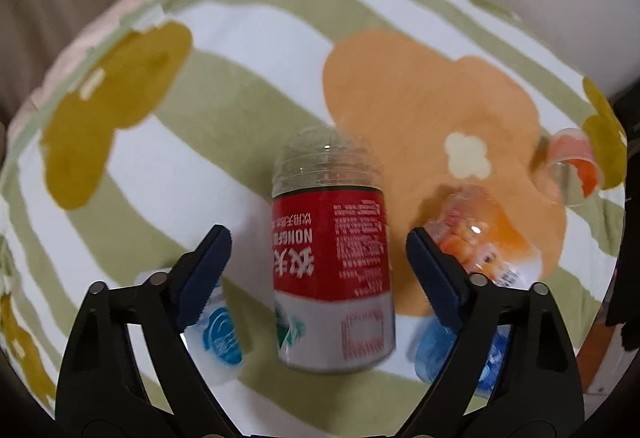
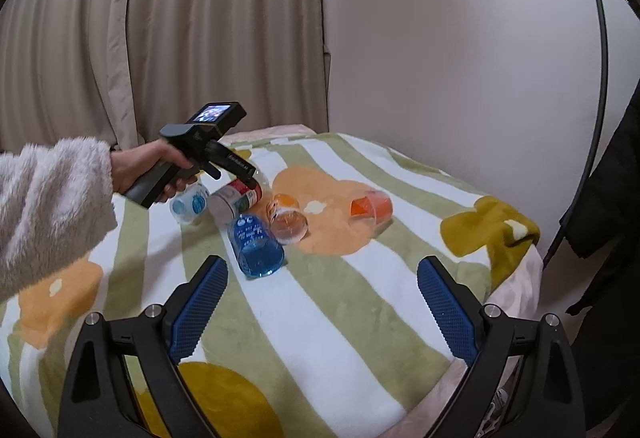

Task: Flip cup upside down
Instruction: 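Reach the left tool down and grasp the red-labelled water bottle, then lift the red-labelled bottle with the left tool and turn it over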

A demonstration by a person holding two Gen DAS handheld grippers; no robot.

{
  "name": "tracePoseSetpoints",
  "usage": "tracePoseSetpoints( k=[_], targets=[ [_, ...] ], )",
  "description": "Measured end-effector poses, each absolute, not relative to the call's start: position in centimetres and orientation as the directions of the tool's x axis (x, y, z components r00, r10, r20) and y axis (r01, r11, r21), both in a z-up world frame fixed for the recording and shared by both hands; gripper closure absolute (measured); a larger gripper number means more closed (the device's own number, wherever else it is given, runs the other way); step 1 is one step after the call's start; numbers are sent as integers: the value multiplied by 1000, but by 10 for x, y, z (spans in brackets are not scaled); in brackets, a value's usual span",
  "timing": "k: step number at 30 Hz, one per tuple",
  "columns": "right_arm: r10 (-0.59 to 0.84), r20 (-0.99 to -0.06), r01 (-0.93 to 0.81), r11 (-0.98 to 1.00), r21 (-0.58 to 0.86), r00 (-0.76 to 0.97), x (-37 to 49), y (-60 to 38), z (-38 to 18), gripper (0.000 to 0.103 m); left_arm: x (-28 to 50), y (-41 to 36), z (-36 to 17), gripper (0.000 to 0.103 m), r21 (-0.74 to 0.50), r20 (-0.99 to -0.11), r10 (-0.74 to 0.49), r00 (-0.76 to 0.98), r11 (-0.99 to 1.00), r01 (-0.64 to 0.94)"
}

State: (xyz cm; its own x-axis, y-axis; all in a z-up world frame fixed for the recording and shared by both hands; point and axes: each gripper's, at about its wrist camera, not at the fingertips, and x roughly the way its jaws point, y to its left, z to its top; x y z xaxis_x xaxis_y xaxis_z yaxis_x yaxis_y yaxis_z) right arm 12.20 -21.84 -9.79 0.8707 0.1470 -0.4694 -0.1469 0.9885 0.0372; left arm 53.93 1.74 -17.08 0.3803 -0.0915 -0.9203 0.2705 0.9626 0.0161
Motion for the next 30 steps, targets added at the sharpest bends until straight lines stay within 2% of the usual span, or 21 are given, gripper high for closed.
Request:
tracePoseSetpoints(
  k=[4,6,14,18,23,30],
  targets=[
    [165,-489,-169,985,37,856,126,-209,-105,8,550,9,-192,28,43,-953,-48,300,956,290],
    [175,-493,-180,983,38,853,128,-205,-107,8,553,6,-202,44,53,-964,-28,266,954,294],
    [210,-507,-215,975,50,836,128,-191,-114,8,542,12,-195,45,50,-959,-34,280,956,289],
    [229,-496,-225,972,70,838,125,-190,-109,8,524,16,-169,45,66,-948,-28,318,957,283],
    [251,-466,-232,968,100,848,115,-191,-92,8,478,15,-128,45,97,-932,-24,362,945,312],
    [257,-426,-220,966,135,868,91,-197,-64,8,383,2,-103,45,59,-921,-73,383,945,321]
  ],
)
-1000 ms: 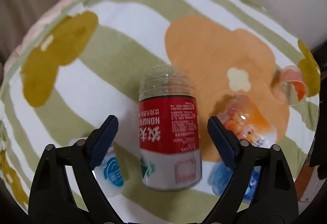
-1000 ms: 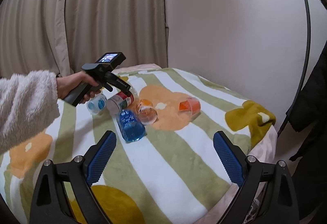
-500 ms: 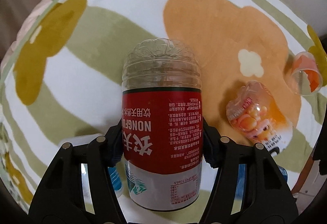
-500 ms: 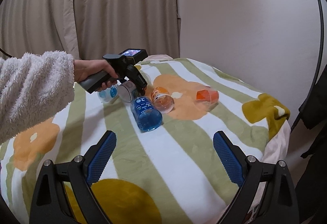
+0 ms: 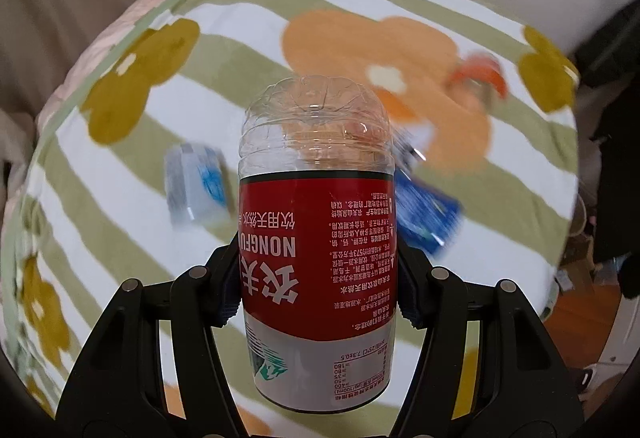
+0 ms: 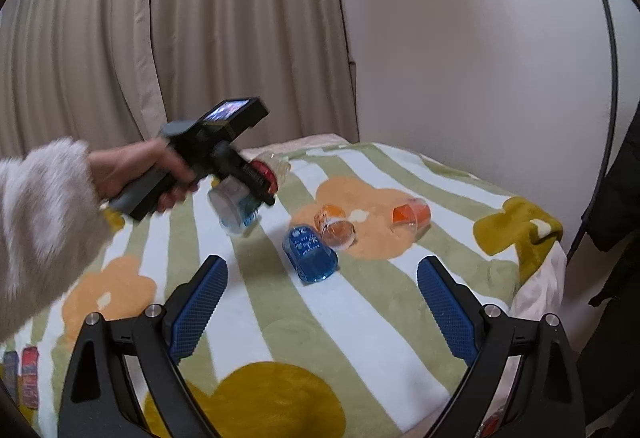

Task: Flip cup upside down
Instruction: 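Lift the red-labelled bottle with the left tool and turn it over, then grasp the bottle with the right tool while the left tool holds it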

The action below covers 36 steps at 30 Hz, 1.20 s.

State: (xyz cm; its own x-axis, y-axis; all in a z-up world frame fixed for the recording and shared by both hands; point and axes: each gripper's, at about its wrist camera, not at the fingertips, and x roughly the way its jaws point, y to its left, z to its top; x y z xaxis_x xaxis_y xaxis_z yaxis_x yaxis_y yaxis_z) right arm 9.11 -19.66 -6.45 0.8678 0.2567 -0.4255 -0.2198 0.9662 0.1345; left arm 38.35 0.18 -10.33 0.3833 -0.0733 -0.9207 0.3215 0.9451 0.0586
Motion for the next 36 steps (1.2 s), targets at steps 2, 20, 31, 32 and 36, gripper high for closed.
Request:
tracePoseSetpoints(
  k=[2,20,31,32,36],
  targets=[
    [260,-414,-216,965,150,873,83,-199,-58,8,355,-6,-106,45,29,-920,-96,380,950,312],
    [230,-411,-192,972,134,882,37,-206,-38,8,248,-64,-189,45,-97,-958,-173,231,947,306],
    [214,-425,-172,976,135,880,37,-212,-43,8,255,-72,-206,34,-66,-959,-142,245,953,295],
    [214,-426,-172,976,136,879,37,-211,-44,8,256,-71,-206,21,-62,-959,-138,246,954,293],
    [216,-427,-173,975,137,878,36,-210,-44,8,258,-69,-203,5,-54,-954,-134,267,956,287]
  ],
)
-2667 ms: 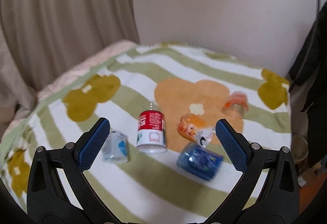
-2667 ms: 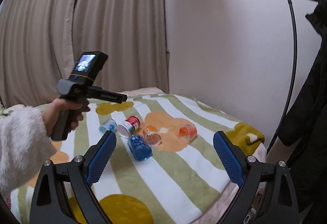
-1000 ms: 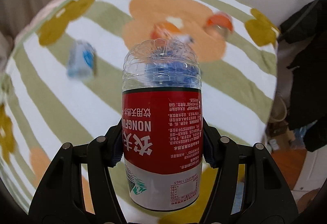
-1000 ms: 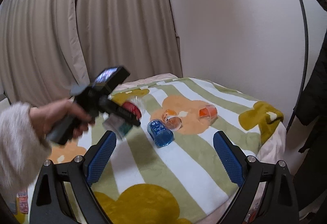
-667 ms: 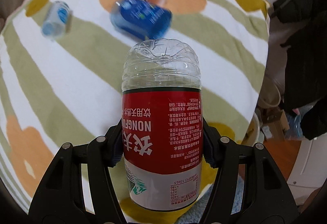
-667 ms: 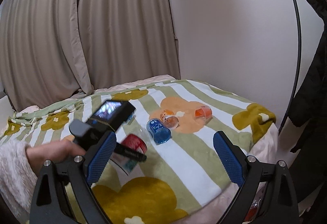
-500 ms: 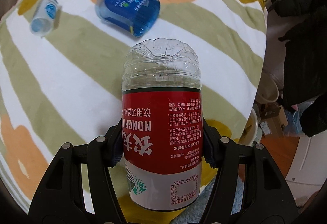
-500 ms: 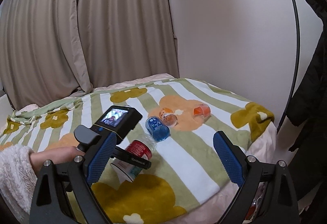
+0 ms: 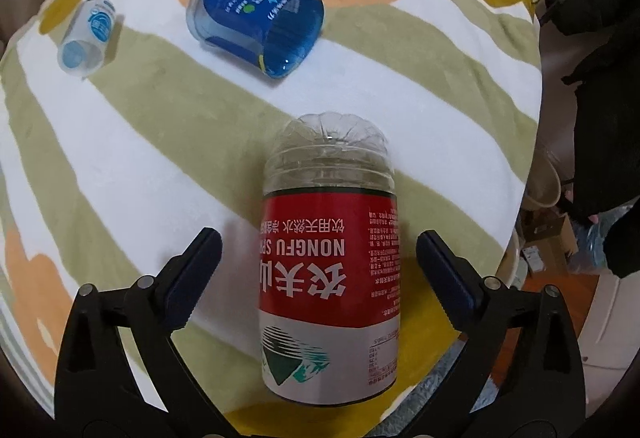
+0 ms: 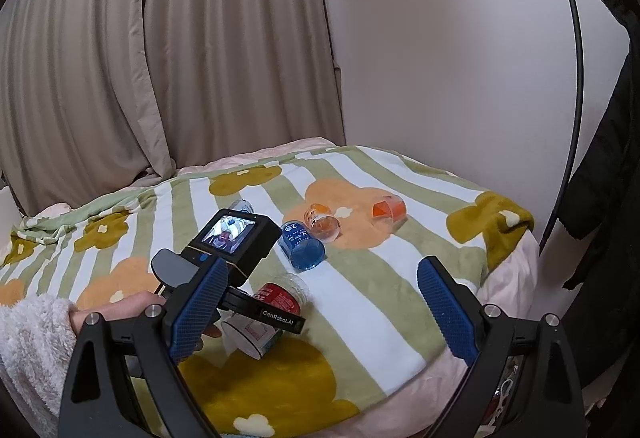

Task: Flip cup upside down
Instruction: 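Grasp the bottle with the right tool while the left tool holds it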

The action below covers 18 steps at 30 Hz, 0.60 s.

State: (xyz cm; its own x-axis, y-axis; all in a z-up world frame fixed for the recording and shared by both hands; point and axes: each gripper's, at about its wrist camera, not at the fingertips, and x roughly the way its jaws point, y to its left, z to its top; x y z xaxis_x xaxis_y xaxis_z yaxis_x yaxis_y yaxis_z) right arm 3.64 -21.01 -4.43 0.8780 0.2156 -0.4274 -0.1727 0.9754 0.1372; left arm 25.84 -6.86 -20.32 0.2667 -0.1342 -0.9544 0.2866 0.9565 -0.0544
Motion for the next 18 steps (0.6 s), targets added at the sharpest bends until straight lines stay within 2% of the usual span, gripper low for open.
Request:
tracePoseSetpoints(
  k=[6,13,15,18],
  targets=[
    [219,-426,-174,975,141,878,37,-209,-44,8,251,-65,-187,5,-52,-943,-142,300,955,291],
    [296,-418,-261,955,140,859,61,-209,-15,8,226,-40,-132,5,-57,-915,-171,367,952,301],
    [320,-454,-285,948,145,832,81,-205,0,8,221,-37,-123,0,-44,-910,-164,380,951,306],
    [376,-562,-307,926,218,736,118,-197,6,8,210,-22,-118,0,-18,-904,-144,403,954,300]
  ],
)
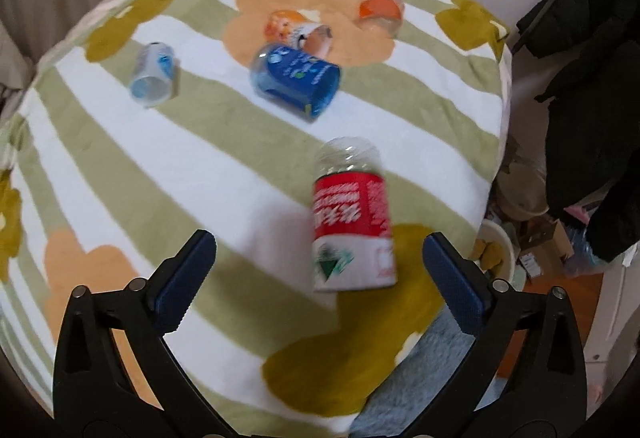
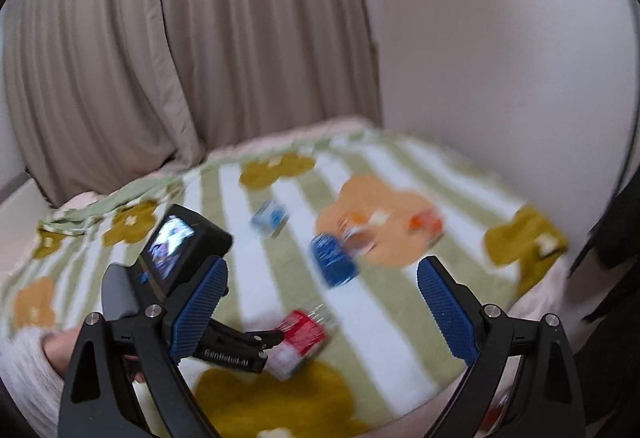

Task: Flip cup upside down
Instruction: 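Grasp the bottle with the right tool while the left tool holds it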

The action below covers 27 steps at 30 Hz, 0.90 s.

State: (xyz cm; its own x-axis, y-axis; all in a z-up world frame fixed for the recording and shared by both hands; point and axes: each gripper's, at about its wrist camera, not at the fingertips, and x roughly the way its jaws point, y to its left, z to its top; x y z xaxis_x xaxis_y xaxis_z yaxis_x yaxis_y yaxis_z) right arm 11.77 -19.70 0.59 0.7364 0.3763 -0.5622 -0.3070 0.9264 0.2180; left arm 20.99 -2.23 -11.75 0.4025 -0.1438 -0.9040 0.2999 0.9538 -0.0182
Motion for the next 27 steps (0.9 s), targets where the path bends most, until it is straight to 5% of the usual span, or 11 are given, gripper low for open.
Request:
tracePoseSetpoints(
  k=[8,17,27],
  targets=[
    [447,-803,-181,895,409,394,199,-152,-76,8,190,13,-140,0,-50,-909,-155,387,962,269],
    [410,-899,23,908,418,154,241,-125,-162,8,185,36,-167,0,-67,-922,-159,354,964,259],
    [351,-935,112,928,355,50,261,-129,-190,8,189,41,-182,0,-87,-927,-176,331,960,266]
  ],
)
